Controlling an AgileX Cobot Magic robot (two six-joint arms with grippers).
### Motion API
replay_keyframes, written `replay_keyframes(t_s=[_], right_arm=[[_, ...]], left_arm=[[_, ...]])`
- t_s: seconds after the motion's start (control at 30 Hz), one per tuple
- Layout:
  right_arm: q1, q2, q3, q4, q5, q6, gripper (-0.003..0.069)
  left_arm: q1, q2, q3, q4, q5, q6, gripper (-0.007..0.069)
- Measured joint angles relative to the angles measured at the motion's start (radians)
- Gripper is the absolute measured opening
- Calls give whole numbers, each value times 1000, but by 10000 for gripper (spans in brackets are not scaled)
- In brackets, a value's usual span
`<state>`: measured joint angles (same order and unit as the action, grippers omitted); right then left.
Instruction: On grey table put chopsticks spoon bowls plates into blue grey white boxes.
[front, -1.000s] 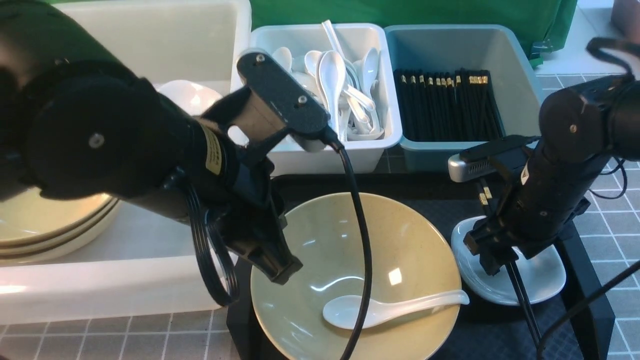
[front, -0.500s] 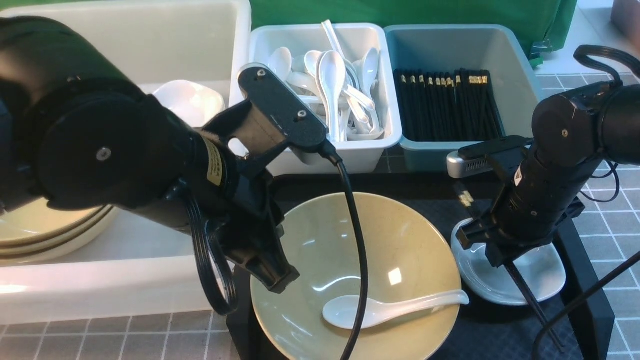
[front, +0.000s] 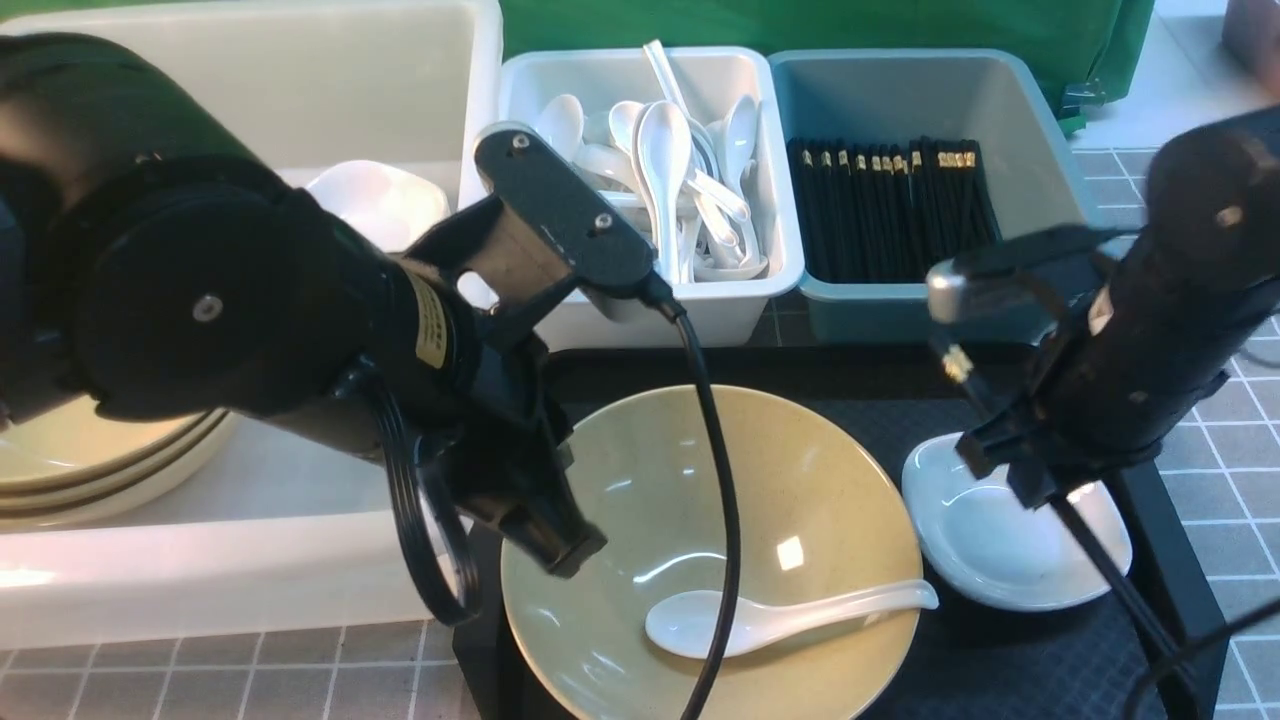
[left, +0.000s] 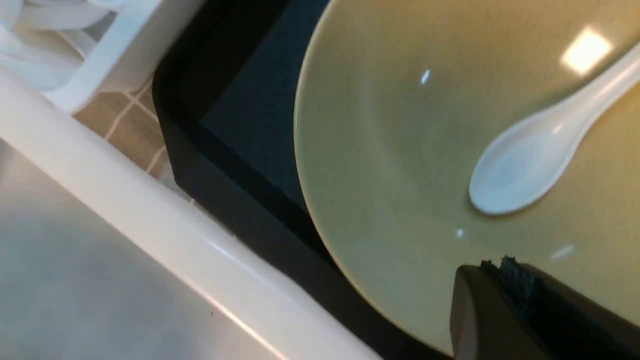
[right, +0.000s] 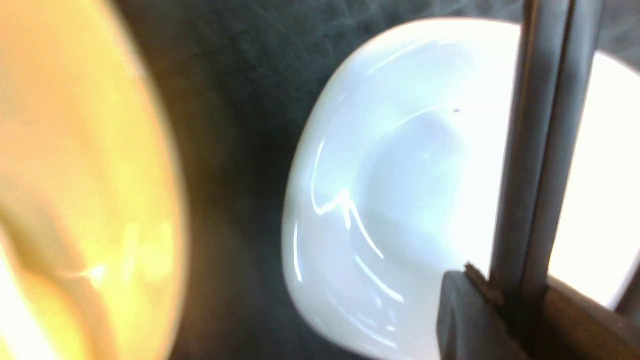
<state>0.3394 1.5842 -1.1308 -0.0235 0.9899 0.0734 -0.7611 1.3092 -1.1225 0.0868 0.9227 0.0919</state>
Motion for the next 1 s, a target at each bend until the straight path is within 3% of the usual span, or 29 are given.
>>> replay_keyframes(t_s=[0.17, 0.4, 0.67, 0.83, 1.0], right_arm=[[0, -54, -79, 0, 44, -34, 157], [-3, -28, -294, -4, 51, -44, 157], [-80, 138, -607, 4, 56, -45, 157], [-129, 263, -797, 5, 27, -29, 157], [-153, 393, -940, 12, -32, -18, 157]], left_arm=[[8, 12, -11, -5, -125, -46, -11], [108, 141, -208, -31, -148, -39, -11], [155, 247, -405, -50, -221, 12, -11], [155, 251, -419, -57, -309, 17, -11], [155, 251, -419, -66, -297, 20, -11]])
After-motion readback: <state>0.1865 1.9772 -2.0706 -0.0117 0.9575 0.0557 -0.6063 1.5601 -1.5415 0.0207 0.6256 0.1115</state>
